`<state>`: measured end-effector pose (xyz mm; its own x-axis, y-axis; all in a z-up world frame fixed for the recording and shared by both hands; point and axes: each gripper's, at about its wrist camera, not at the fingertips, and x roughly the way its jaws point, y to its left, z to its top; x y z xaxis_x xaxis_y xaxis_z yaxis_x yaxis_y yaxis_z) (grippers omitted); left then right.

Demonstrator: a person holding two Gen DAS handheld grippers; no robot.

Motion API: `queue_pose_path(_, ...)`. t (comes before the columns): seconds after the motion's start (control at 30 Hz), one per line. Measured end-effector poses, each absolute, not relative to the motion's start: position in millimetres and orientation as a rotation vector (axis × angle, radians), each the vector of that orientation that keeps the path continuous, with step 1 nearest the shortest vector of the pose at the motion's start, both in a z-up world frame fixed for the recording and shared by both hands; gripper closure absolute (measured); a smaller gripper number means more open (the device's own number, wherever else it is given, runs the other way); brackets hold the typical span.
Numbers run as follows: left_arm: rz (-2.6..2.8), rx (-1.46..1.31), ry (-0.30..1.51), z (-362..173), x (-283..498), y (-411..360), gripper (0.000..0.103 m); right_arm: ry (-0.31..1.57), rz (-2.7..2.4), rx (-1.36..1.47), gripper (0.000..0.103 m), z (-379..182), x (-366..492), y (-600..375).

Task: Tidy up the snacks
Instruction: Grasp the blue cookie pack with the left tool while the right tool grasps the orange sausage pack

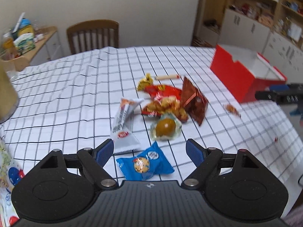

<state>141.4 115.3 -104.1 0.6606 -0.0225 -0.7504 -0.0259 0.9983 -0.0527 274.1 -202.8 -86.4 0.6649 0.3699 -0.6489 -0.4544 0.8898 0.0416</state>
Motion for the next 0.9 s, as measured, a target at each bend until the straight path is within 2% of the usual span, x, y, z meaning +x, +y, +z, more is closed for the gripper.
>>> queue_pose_path(0.2,-0.061,-0.038,0.902,-127.1,151.6,120.2,0.020,0.779,0.443,-0.119,0.011,-110.2,290.1,-204.4)
queue_pose_path(0.6,-0.297,0.159,1.007,-149.8,176.8,123.0,0.020,0.886,0.444,-0.150,0.028,-143.8,318.4,-193.0)
queue_pose_path(0.9,-0.412,0.315,1.107,-167.6,185.1,111.4,0.020,0.928,0.459,-0.255,0.045,-164.4,335.4,-180.5)
